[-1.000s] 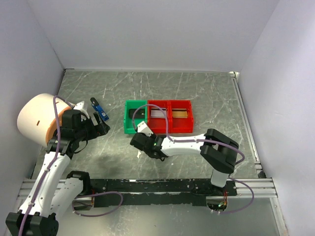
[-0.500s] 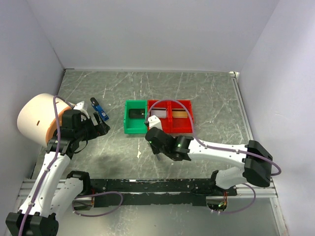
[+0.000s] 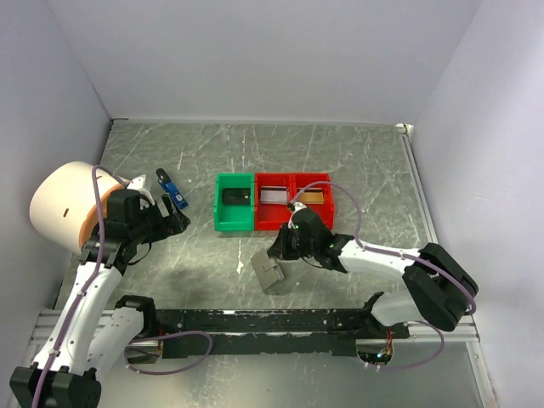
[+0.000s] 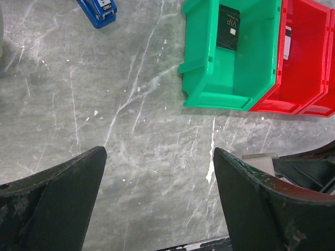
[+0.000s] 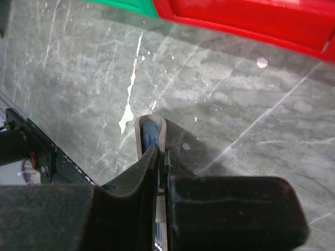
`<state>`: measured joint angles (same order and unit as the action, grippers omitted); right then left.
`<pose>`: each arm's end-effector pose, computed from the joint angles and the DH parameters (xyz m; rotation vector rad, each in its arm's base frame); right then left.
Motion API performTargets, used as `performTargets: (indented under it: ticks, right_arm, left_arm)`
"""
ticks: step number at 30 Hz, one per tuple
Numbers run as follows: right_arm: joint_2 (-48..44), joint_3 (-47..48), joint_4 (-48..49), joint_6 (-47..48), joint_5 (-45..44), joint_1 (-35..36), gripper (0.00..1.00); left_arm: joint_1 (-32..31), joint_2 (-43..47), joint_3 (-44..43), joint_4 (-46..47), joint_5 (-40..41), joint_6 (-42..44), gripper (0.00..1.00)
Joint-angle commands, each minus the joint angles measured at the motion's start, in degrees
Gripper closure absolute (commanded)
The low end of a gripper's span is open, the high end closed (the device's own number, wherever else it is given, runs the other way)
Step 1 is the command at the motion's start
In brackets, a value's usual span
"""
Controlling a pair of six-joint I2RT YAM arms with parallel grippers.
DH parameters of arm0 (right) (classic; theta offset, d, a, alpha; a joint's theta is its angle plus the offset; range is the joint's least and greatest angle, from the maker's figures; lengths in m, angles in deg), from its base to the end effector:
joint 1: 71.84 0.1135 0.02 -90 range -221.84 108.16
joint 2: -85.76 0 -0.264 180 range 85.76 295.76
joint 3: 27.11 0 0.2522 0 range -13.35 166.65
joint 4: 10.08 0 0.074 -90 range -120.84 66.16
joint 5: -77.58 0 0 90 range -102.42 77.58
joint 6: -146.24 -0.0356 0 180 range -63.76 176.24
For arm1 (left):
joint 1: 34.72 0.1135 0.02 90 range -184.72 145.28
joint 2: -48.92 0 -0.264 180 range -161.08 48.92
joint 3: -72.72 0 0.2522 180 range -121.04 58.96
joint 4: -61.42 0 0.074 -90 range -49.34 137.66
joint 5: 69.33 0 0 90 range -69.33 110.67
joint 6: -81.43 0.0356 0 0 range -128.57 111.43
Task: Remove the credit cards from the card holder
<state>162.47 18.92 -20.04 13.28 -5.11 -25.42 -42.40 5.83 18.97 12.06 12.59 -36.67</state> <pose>0.1754 0.1909 0.1706 -0.1466 2.4586 0.9074 0.1582 -0.0264 0.2722 -0.3286 2.2615 -0.4904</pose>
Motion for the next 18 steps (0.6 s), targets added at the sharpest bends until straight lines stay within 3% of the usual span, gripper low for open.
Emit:
performTargets:
  ticks: [1,8,18]
  right_arm:
    - [0.6,-3.8,5.6,-4.9,4.1,-1.4,0.91]
    - [-5.5,-3.0,-5.4,-1.4,-4.2,-1.5,0.6]
    - [-14.9,-4.7,-12.9,-3.5,-9.7,-1.4,0.5]
  left_arm:
    - [-0.2,-0.3,-1.0,0.8,-0.8,0.4,0.05]
    - [-0.2,-1.6,-0.9,1.4,-2.8,1.1,0.05]
    - [-0.2,-4.0,-0.8,2.1,-5.5,2.1,0.05]
